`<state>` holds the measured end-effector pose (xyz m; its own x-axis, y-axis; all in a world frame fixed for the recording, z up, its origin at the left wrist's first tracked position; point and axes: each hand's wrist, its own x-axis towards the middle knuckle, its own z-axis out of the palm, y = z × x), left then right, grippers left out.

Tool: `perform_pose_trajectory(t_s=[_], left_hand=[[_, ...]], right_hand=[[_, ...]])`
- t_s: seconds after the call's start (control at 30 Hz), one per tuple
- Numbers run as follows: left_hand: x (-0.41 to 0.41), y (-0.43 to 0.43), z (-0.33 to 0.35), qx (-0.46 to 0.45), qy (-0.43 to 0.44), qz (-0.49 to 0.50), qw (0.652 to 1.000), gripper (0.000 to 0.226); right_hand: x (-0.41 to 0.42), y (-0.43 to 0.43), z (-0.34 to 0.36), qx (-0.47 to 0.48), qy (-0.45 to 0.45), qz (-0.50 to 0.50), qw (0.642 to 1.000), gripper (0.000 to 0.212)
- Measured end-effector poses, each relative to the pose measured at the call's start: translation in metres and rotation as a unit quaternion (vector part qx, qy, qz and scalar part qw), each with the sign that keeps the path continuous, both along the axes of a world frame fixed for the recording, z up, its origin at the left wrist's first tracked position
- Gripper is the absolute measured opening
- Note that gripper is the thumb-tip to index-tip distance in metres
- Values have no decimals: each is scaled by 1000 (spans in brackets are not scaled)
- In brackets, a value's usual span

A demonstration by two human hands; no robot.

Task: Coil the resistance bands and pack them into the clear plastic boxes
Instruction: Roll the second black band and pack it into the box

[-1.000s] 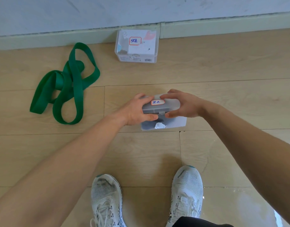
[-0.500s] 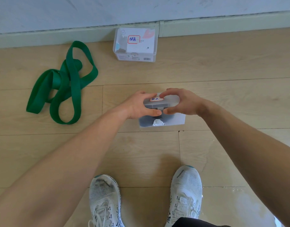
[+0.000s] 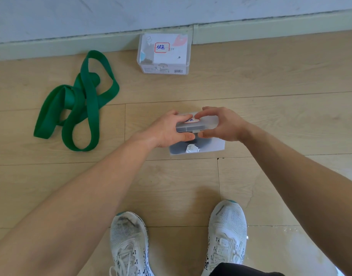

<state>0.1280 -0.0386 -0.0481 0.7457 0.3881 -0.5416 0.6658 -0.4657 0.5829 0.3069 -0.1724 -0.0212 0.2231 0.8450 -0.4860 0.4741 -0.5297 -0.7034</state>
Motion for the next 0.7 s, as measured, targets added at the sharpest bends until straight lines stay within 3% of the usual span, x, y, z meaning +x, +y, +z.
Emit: perform_pose_trajectory(t_s=[0.33,0.57,0.7], left_hand=[[-12,-20,16,209,32,-128,969,76],[-21,-31,7,213,0,-108,971,79],[-14,-30,-10,269,-51,-80,958,71]], right_hand=[[-3,-15,-8,-8,-189,175,966,60],[-17,-29,-13,2,-246,162,956,59],[-21,-29,-27,81,-313,133,937,56]])
